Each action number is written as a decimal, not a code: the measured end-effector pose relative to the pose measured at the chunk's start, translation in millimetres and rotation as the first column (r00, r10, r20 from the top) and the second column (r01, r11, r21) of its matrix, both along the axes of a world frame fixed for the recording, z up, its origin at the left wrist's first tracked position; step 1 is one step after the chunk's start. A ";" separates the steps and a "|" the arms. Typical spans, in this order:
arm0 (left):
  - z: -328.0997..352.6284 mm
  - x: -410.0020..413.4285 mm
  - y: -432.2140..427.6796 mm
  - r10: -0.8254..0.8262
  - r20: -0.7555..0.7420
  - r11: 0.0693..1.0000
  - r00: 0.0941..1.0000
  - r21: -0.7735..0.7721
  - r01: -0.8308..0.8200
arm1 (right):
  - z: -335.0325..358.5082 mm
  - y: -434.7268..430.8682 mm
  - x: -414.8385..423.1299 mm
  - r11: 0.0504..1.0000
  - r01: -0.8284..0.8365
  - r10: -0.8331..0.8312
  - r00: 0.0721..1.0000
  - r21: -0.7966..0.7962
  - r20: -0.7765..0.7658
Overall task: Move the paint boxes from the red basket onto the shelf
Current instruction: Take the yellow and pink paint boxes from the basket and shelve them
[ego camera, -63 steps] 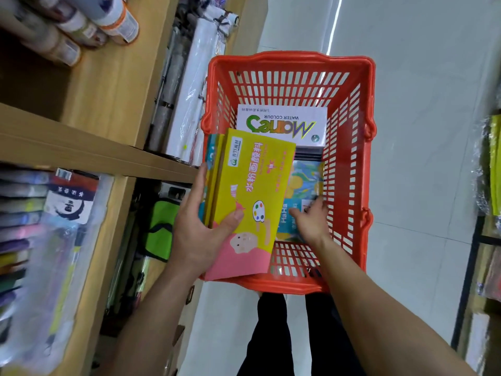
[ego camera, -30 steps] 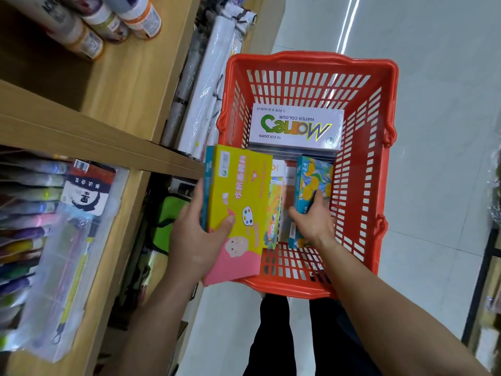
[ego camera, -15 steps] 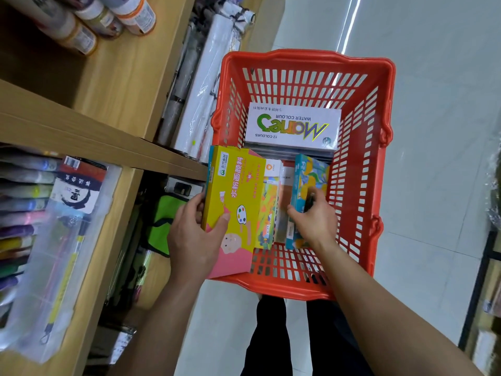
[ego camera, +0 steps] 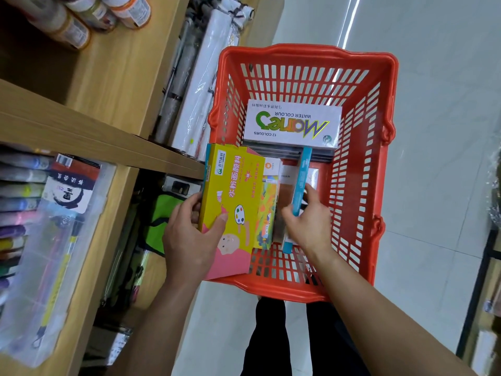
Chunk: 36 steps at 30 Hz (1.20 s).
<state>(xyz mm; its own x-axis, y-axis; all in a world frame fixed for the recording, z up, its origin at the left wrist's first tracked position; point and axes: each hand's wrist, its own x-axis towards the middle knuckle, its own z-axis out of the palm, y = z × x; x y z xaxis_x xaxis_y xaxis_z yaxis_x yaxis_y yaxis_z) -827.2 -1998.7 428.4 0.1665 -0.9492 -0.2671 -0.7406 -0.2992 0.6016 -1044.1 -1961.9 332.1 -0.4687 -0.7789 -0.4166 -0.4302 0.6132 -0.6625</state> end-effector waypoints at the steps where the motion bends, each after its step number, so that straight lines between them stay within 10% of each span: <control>1: -0.4 0.4 -0.2 -0.002 0.000 1.000 1.000 0.001 0.002 | -0.2 -3.6 6.0 1.000 -0.023 0.024 0.999 -0.018 0.034; 9: -0.3 0.8 -3.1 -0.014 0.001 1.000 1.000 -0.015 0.014 | -26.1 -21.2 7.5 0.999 0.017 0.001 0.895 -0.037 0.447; 21: -1.4 -0.9 -3.5 -0.003 0.006 1.000 1.000 -0.004 0.003 | -45.4 -24.6 -4.5 0.947 0.189 -0.287 0.860 0.258 0.423; 25: -0.7 -1.8 -1.7 0.008 0.009 1.000 1.000 -0.004 -0.008 | -47.7 -14.6 -8.7 0.917 0.333 -0.397 0.699 0.222 0.595; 30: 0.9 -2.1 -2.5 0.027 0.020 1.000 0.999 0.007 -0.027 | -39.8 -17.0 -2.2 0.936 0.270 -0.339 0.529 0.224 0.778; 36: 4.4 -10.3 -1.2 0.004 0.102 1.000 0.995 -0.001 -0.004 | -28.5 -18.5 -3.6 0.966 0.188 -0.251 0.536 0.176 0.806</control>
